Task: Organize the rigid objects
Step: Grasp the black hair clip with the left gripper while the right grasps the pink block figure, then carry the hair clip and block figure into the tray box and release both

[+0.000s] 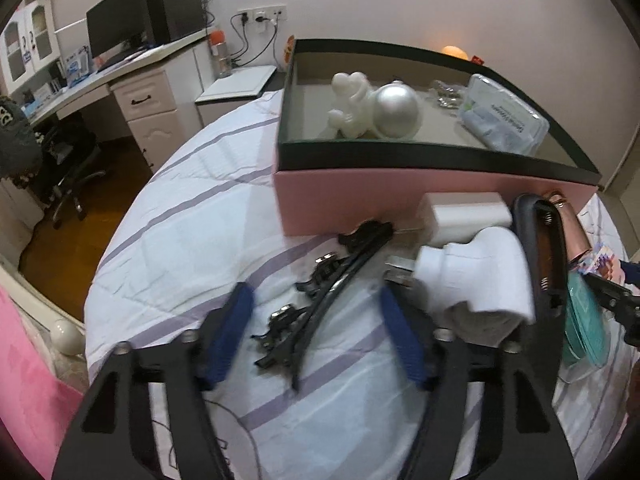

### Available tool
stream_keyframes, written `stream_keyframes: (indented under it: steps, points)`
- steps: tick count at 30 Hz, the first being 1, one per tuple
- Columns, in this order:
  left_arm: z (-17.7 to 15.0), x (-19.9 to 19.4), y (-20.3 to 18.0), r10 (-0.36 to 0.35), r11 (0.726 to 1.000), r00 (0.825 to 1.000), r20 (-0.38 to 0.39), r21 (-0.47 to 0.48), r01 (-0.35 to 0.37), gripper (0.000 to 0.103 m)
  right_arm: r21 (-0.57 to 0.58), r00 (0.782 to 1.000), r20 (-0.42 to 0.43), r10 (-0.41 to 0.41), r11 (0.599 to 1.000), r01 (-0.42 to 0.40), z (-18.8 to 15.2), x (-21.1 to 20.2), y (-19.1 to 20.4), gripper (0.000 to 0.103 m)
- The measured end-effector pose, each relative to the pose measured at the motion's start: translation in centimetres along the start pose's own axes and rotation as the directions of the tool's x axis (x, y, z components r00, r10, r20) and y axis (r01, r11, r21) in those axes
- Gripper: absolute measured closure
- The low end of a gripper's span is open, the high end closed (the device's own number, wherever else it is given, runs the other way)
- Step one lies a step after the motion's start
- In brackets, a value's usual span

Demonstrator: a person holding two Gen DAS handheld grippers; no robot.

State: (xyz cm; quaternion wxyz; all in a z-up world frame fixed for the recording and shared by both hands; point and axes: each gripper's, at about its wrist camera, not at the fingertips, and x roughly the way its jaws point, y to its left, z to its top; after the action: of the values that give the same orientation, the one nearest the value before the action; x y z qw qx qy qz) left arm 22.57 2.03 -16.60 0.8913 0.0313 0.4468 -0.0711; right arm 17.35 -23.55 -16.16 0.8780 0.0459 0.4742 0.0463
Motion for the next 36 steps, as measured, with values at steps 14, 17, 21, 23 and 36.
stream_keyframes:
  steps: [14,17,21,23,36]
  points:
    - [-1.3,-1.7,0.7,-0.127,0.988,0.992,0.022,-0.080,0.129,0.085,-0.027,0.999,0.030,-0.045,0.999,0.046,-1.1,-0.9,0.9,0.050]
    - [-1.6,-2.4,0.4,-0.124,0.989,0.992,0.031,-0.076,0.126,0.085,-0.019,0.999,0.033,-0.036,0.999,0.037,-1.0,-1.2,0.7,0.050]
    - [-1.7,-4.0,0.2,-0.112,0.991,0.992,0.052,-0.062,0.115,0.085,-0.012,0.998,0.056,-0.031,0.999,0.032,-0.9,-2.4,0.7,0.050]
    - [-1.6,-5.0,0.3,-0.114,0.991,0.991,0.069,-0.057,0.118,0.085,-0.009,0.997,0.077,-0.024,1.000,0.024,-0.6,-3.3,0.7,0.050]
    - [4.9,-8.5,-1.4,-0.145,0.989,0.970,0.193,0.002,0.147,0.085,-0.074,0.975,0.217,0.046,0.997,-0.030,6.4,-5.7,4.0,0.050]
